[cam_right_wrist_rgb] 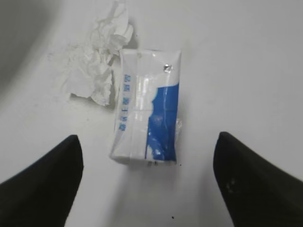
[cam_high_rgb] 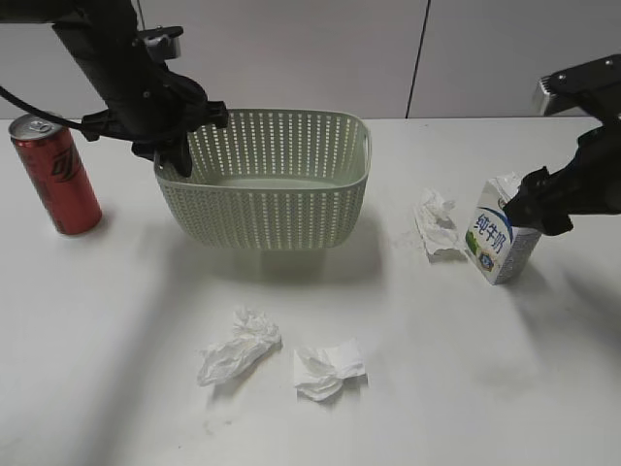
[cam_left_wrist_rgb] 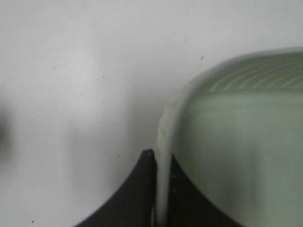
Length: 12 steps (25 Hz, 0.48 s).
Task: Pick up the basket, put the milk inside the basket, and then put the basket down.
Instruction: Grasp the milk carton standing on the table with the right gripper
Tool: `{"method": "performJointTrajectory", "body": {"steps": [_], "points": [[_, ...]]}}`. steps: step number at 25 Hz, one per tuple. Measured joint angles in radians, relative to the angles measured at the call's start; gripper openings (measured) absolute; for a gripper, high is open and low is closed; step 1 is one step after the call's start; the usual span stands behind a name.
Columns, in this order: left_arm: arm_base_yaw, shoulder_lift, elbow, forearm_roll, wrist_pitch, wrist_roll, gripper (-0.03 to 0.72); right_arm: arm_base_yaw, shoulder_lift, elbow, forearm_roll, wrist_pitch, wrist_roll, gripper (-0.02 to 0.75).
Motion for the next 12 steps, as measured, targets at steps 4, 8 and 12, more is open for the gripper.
{"method": "performJointTrajectory", "body": {"steps": [4, 8, 12], "points": [[0.0, 0.0, 0.0, -0.001, 0.0, 0.0, 0.0, 0.0, 0.093, 0.0, -0.002, -0.065, 0.0, 0.657], [0.0, 0.0, 0.0, -0.001, 0.0, 0.0, 0.0, 0.0, 0.175, -0.002, 0.028, -0.121, 0.0, 0.647], [0.0, 0.0, 0.0, -0.001, -0.001, 0.0, 0.0, 0.0, 0.225, -0.019, 0.054, -0.14, 0.0, 0.589]]}}
